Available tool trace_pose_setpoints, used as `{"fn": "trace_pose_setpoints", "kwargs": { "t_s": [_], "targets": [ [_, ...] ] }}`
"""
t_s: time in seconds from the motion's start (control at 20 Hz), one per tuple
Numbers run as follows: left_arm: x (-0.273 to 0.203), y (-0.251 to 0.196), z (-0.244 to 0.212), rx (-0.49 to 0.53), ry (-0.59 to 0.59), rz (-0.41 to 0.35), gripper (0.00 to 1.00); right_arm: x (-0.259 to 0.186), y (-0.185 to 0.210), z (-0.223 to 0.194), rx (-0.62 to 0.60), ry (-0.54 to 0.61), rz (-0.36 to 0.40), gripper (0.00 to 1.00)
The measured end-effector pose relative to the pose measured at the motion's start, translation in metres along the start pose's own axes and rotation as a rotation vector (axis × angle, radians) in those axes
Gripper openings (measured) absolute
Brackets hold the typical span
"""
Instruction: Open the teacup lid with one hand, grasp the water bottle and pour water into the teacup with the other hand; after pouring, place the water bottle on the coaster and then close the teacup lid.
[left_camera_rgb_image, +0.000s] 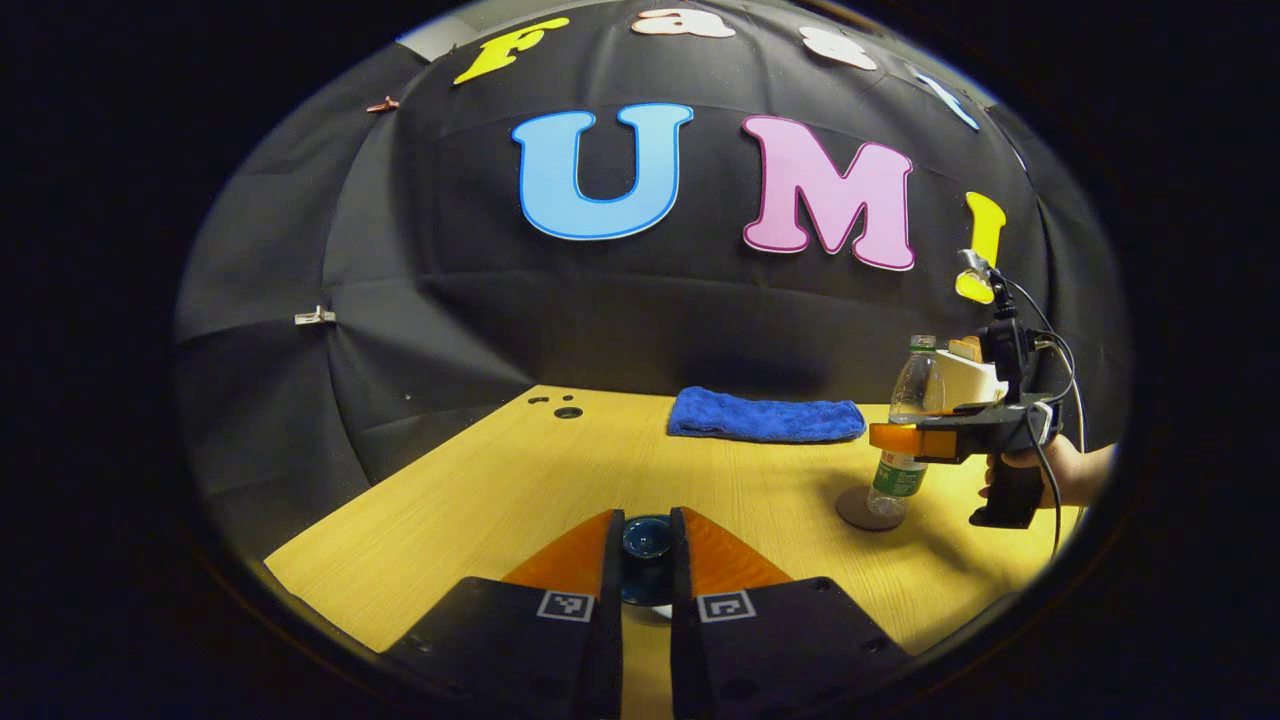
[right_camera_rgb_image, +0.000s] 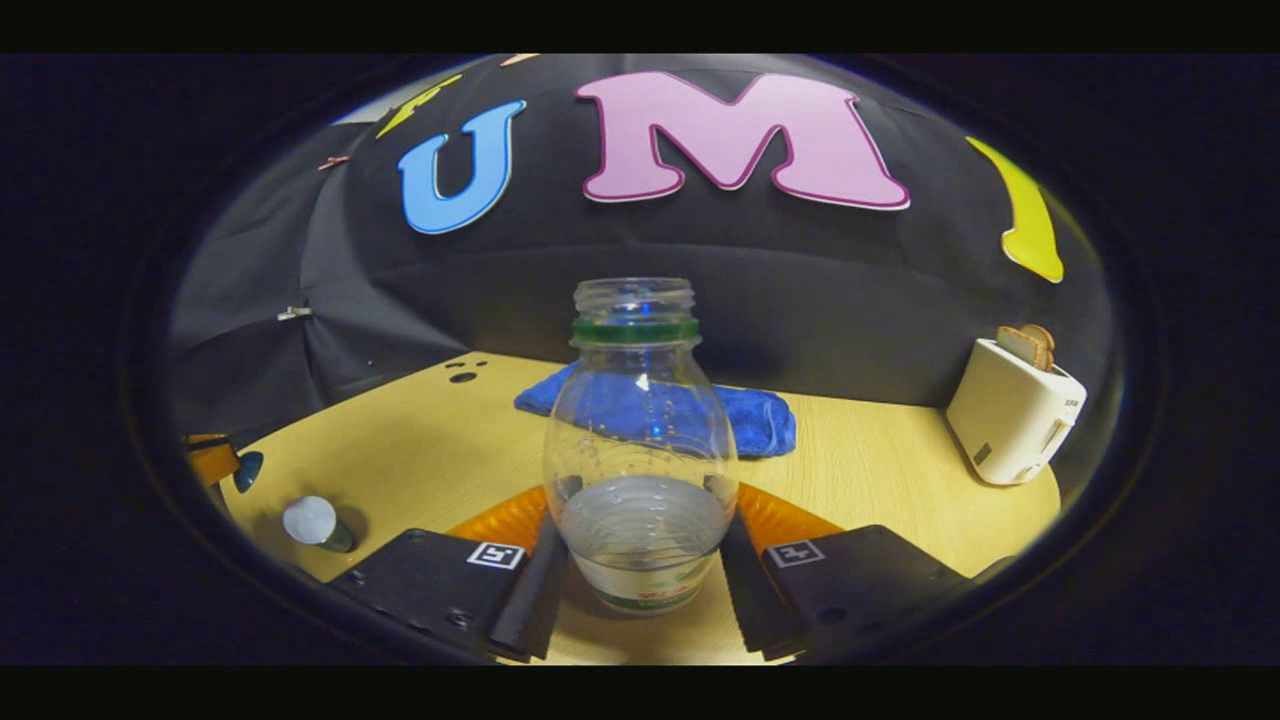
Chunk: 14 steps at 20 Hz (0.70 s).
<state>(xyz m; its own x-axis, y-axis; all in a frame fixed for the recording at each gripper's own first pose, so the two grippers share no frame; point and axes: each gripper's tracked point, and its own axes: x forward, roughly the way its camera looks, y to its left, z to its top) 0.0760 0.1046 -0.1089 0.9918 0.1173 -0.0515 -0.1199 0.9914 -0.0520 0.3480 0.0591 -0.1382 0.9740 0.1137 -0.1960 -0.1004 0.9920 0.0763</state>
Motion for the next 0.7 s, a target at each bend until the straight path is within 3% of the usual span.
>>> {"fn": "trace_pose_setpoints", "kwargs": {
  "t_s": [0.05,0.1,0.35,0.6,0.7],
  "targets": [
    [0.001,-0.001,0.000,-0.007,0.002,-0.001,0.23,-0.001,0.001,0.002,0.016,-0.010,-0.004,0.70],
    [0.001,-0.003,-0.001,-0.013,0.003,-0.001,0.23,-0.001,0.003,0.003,0.042,-0.020,-0.001,0.74],
    [0.003,-0.009,-0.002,-0.020,0.004,-0.008,0.19,0.001,0.007,0.004,0.074,-0.043,0.008,0.76],
    [0.005,-0.007,-0.001,-0.023,0.004,-0.001,0.23,0.003,0.009,-0.011,0.096,0.023,0.023,0.81],
    [0.005,-0.005,0.000,-0.019,0.002,0.002,0.19,-0.004,0.011,-0.019,0.106,0.039,0.016,0.91]
  ]
}}
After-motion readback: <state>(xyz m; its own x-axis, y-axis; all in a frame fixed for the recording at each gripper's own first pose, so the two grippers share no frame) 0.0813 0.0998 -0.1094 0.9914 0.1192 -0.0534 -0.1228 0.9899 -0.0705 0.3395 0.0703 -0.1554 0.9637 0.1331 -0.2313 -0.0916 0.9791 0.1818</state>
